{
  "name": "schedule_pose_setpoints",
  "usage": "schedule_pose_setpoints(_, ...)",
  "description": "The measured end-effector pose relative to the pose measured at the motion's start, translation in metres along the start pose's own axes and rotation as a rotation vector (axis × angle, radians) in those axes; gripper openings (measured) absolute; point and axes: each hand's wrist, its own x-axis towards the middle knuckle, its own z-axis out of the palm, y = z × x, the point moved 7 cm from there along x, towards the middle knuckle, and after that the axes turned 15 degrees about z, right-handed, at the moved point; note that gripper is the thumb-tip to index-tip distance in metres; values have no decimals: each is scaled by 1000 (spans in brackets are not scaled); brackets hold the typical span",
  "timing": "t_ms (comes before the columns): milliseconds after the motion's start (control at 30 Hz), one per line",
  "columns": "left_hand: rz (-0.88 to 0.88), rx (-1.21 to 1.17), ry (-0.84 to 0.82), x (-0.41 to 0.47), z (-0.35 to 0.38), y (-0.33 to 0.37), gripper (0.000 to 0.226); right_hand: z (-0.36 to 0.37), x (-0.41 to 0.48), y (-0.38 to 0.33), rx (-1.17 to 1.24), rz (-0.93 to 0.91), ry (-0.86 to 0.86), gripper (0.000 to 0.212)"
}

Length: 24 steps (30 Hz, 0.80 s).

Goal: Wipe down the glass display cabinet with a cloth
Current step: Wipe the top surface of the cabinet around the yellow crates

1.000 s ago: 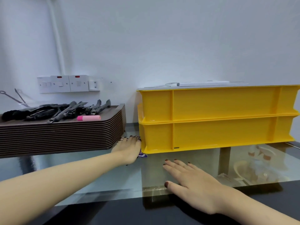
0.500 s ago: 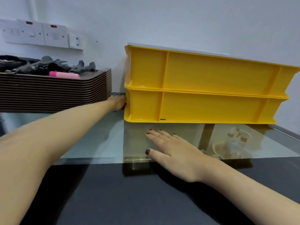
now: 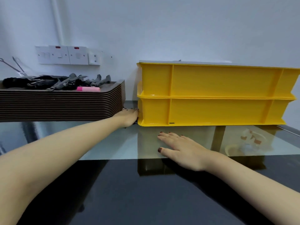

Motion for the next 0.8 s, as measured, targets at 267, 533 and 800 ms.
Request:
schedule_pose_setpoints(267,141,-71,-1,-127,-11,22,44,-5,-9,-1,50,18,40,54)
schedule_pose_setpoints(533,-63,71,-14,-231,-55,-98,41,-6,-45,15,-51,44,37,50)
schedule_pose_setpoints(800,-155,142,23,-149,-32,-12,44,-7,-85,85,-55,331,97,53)
